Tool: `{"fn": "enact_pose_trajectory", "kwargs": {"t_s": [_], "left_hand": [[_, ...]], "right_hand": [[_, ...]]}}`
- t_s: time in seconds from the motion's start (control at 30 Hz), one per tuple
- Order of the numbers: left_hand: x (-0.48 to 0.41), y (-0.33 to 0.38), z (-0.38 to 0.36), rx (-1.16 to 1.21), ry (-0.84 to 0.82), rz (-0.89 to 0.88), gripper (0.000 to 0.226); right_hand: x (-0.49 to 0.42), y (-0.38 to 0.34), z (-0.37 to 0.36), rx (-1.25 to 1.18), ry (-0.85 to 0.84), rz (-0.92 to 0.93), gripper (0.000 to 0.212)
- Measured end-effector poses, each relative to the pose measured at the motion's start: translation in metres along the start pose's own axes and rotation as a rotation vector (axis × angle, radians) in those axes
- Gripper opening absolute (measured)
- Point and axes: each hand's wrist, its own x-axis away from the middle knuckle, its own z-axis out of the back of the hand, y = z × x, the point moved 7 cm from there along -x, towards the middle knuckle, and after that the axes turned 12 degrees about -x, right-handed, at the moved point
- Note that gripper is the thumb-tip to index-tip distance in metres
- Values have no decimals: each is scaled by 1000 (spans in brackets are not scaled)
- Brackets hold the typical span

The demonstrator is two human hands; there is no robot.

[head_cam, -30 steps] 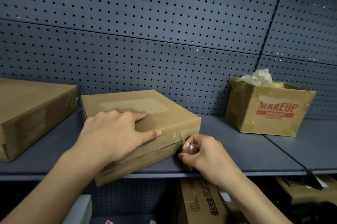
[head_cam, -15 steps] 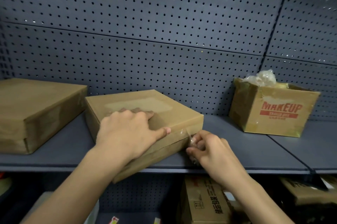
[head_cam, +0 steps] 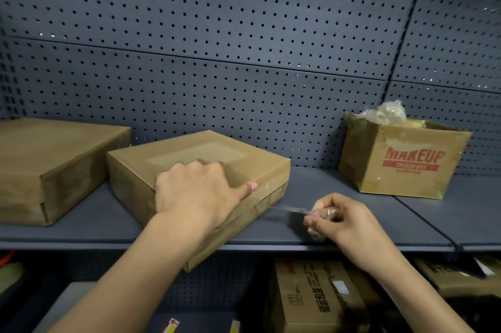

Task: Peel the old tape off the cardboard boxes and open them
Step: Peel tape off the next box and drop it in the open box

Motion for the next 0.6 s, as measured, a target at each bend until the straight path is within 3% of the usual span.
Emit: {"fn": "enact_pose_trajectory", "kwargs": {"t_s": [0.17, 0.4, 0.6], "left_hand": [[7, -6, 4, -1, 4, -69, 80], [7, -16, -3, 17, -90, -204, 87], [11, -39, -12, 244, -177, -419, 86]], "right_hand": [[-19, 10, -4, -32, -82, -58, 13], [-32, -3, -27, 353, -262, 48, 11], [-28, -10, -43, 386, -351, 119, 25]]}}
